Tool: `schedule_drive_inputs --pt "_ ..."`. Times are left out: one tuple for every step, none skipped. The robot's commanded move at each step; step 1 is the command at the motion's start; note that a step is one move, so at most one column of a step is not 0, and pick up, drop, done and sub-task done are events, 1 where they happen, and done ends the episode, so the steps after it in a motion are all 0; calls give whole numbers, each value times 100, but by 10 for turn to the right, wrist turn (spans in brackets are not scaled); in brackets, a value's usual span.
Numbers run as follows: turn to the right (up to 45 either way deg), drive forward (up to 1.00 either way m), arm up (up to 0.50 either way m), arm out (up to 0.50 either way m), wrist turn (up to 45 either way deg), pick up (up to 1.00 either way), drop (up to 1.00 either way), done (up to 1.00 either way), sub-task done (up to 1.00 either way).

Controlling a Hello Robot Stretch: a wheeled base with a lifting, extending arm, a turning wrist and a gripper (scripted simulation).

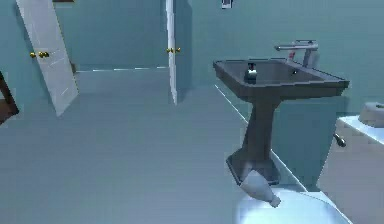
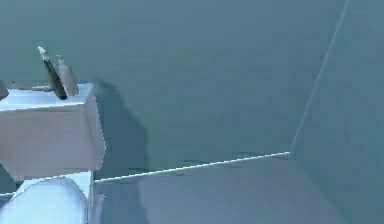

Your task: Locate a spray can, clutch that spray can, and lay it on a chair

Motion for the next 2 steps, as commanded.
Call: schedule_drive_inputs --pt "-450 0 0 0 0 0 0 0 0" --pt "-240 0 0 0 0 0 0 0 0"
